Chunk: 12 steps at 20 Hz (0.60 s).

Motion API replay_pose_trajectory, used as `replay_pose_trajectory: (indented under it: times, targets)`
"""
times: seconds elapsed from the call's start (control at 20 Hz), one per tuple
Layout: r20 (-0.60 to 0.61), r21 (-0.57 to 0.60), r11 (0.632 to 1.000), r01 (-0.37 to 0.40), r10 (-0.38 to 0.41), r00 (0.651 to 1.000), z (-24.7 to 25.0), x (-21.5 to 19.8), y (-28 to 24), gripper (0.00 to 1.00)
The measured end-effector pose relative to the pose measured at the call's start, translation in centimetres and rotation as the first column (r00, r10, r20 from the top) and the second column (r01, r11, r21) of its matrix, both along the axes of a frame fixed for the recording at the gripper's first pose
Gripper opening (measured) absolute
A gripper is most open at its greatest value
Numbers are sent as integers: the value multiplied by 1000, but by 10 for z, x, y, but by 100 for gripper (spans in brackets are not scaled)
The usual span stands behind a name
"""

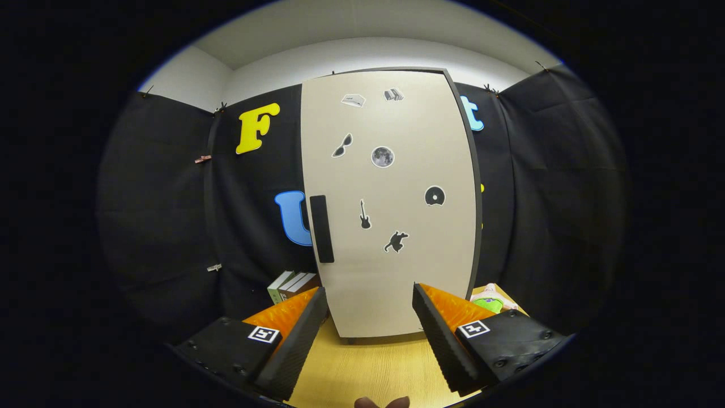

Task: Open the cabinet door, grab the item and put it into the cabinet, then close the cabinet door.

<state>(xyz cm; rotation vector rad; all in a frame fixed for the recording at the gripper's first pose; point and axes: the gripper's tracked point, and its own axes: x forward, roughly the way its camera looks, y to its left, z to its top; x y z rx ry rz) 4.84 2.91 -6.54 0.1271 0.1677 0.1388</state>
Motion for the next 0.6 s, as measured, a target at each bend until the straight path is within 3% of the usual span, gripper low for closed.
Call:
replay_pose_trajectory:
  times: [0.6]
  targets:
    - [5, 1, 1000, 0, 0, 1000, 1, 0, 0, 98]
